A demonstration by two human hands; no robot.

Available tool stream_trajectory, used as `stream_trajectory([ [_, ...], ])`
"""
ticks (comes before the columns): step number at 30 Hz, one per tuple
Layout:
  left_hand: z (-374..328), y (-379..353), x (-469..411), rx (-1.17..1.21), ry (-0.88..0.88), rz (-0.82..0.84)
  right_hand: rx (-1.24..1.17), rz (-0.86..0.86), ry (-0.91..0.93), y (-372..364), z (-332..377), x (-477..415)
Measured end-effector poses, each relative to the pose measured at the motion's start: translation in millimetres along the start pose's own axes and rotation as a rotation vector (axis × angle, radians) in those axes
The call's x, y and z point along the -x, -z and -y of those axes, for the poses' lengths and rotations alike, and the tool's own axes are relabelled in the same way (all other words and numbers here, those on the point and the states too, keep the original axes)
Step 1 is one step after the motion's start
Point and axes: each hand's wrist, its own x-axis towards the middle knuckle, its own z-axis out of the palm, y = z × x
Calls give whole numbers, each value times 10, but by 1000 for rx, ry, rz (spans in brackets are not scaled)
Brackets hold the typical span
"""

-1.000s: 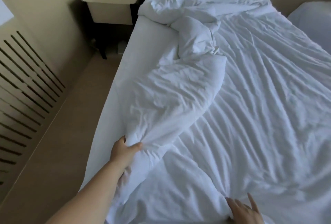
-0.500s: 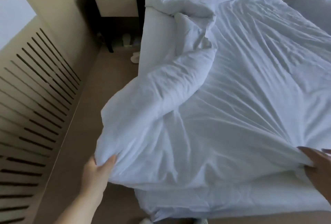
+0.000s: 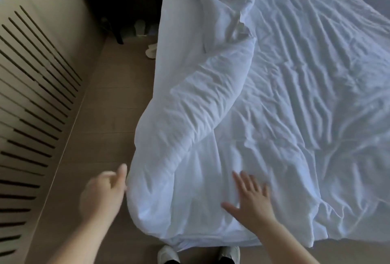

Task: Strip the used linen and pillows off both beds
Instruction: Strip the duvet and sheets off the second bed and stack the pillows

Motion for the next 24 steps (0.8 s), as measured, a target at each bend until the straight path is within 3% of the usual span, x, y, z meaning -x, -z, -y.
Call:
stream_trajectory([
  [3, -286, -141, -516, 145, -157, -86, -76, -48, -123, -211, 310, -171],
  [4, -431, -206, -684, 182, -213, -76, -77, -28, -102, -247, 341, -207],
  [8, -1035, -476, -1337, 161, -401, 48, -113, -245, -80, -447, 252, -402],
  [11, -1204, -773, -1681, 204, -307, 231, -54, -597, -42, -575, 200, -577],
  [13, -1152, -1006, -1747, 68, -272, 326, -74, -701, -57, -679, 174, -666],
  [15, -1068, -1160, -1774, -67, -252, 301, -70, -778, -57, -758, 162, -741],
  [19, -1091, -1094, -1805, -64, -166, 228, -18, -732, -98, -709, 156, -817],
  [24, -959, -867, -1654, 37, -132, 190, -22, -503, -114, -513, 230, -773],
])
